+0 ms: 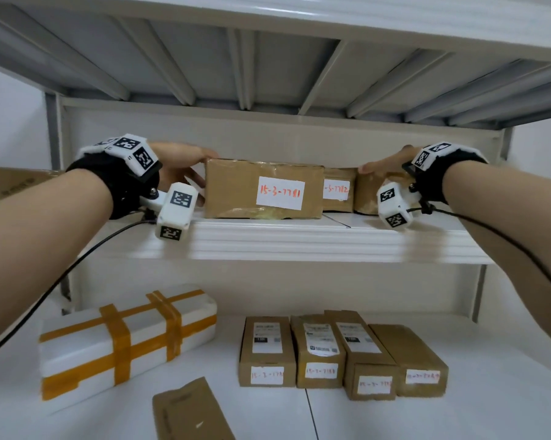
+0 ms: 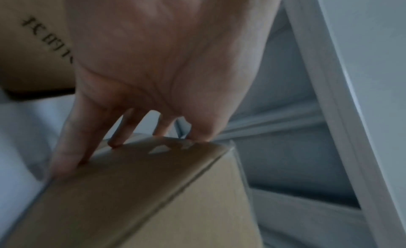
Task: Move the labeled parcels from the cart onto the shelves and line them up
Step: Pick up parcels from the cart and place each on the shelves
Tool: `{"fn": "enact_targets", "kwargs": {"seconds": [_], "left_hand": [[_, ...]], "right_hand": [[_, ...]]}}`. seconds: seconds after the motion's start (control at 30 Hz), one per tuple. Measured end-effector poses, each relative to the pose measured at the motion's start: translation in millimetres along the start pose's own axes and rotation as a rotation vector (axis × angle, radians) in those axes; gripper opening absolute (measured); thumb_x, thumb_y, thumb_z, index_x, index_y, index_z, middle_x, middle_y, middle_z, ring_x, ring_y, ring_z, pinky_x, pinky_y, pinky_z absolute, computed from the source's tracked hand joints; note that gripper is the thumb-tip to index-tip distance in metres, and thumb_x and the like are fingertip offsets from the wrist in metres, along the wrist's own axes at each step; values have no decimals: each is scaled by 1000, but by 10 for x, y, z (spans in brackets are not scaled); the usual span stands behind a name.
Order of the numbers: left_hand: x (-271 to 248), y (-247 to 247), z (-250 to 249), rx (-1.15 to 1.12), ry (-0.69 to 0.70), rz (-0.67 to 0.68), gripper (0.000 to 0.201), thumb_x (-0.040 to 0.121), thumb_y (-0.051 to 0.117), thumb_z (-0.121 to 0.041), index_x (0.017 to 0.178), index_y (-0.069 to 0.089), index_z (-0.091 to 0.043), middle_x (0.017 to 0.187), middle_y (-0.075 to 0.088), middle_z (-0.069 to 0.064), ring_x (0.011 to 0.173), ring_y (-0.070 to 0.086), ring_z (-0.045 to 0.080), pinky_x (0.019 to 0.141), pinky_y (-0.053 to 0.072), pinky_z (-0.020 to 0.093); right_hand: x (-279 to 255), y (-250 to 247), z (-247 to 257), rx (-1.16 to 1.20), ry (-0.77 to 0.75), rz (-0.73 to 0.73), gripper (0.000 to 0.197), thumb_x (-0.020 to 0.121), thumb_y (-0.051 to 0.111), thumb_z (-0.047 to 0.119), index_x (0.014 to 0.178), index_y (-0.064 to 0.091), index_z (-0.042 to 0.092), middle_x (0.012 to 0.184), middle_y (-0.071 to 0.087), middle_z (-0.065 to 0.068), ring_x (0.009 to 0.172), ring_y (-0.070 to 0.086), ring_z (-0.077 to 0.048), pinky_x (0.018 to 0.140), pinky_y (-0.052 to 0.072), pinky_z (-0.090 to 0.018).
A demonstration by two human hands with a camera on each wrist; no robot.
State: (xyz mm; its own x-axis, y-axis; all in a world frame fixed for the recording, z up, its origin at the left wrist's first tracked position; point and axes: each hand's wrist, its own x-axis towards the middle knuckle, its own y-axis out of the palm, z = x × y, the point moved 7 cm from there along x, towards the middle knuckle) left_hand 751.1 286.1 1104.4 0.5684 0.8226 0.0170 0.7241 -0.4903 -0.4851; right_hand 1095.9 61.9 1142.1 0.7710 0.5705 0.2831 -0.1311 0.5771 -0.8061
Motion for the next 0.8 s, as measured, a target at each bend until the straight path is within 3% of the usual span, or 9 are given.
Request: {"fn": "enact_targets", "kwargs": {"seconds": [0.1, 0.17, 0.23, 0.33, 0.43, 0.57, 0.63, 0.73, 0.8], "left_hand": [[-67, -87, -58, 112, 41, -38, 66, 72, 74, -55, 129, 56, -25, 135, 52, 9, 101, 68, 38, 96, 50, 56], [-210, -49, -163, 184, 69, 13, 70, 70, 73, -68, 128, 58, -31, 137, 48, 5, 106, 66, 37, 96, 51, 55], [-374, 19, -242, 250, 86, 63, 78, 64, 71, -76, 127, 59, -30, 134, 49, 5, 108, 65, 36, 97, 51, 53], [-572, 207, -334, 389, 123, 104, 60, 75, 75, -54, 123, 59, -22, 120, 58, 7, 104, 65, 30, 101, 50, 50], [-584, 301, -412, 455, 140, 93, 46, 80, 69, -34, 120, 60, -13, 96, 68, 6, 77, 70, 20, 93, 54, 43], [-438, 362, -464, 487, 128, 109, 40, 89, 67, -28, 123, 59, -8, 82, 76, 4, 73, 73, 21, 87, 56, 41], [-364, 403, -492, 524, 144, 112, 56, 77, 79, -37, 123, 60, -11, 105, 72, 11, 92, 71, 28, 97, 53, 46], [-244, 488, -544, 533, 164, 170, 101, 19, 95, -53, 107, 64, -16, 92, 73, 7, 73, 74, 19, 75, 60, 35], [-195, 598, -582, 553, 151, 223, 91, 32, 93, -49, 111, 62, -15, 82, 75, 5, 62, 73, 16, 64, 60, 30]], "right_hand": [[-44, 39, 79, -26, -20, 47, 58, 83, 72, 56, 107, 68, 3, 133, 60, -25, 100, 67, -34, 79, 48, -33], [-23, 9, 73, -66, -11, 40, 49, 81, 72, 60, 84, 64, 12, 125, 66, -23, 81, 60, -26, 71, 45, -30], [6, -4, 42, -79, -4, 23, 51, 77, 74, 61, 82, 63, 12, 114, 68, -18, 80, 58, -27, 70, 45, -31], [56, -30, -28, -56, -4, -23, 76, 65, 79, 68, 104, 63, 5, 100, 66, -14, 77, 61, -28, 63, 45, -32], [40, -130, -180, 3, 57, -107, 103, 57, 82, 71, 126, 48, 3, 98, 60, -17, 71, 57, -29, 55, 44, -32], [-89, -270, -306, 22, 94, -86, 107, 51, 82, 74, 128, 50, 7, 111, 58, -17, 88, 59, -35, 68, 50, -41], [-70, -375, -444, 66, 116, -87, 117, 39, 84, 78, 128, 53, 8, 99, 59, -16, 88, 59, -34, 74, 53, -43], [-235, -515, -568, 139, 141, -148, 110, 38, 85, 77, 119, 62, 7, 90, 64, -14, 70, 58, -26, 61, 48, -31], [-371, -584, -642, 184, 144, -207, 90, 54, 85, 67, 114, 60, 5, 101, 65, -14, 71, 58, -25, 57, 45, -30]]}}
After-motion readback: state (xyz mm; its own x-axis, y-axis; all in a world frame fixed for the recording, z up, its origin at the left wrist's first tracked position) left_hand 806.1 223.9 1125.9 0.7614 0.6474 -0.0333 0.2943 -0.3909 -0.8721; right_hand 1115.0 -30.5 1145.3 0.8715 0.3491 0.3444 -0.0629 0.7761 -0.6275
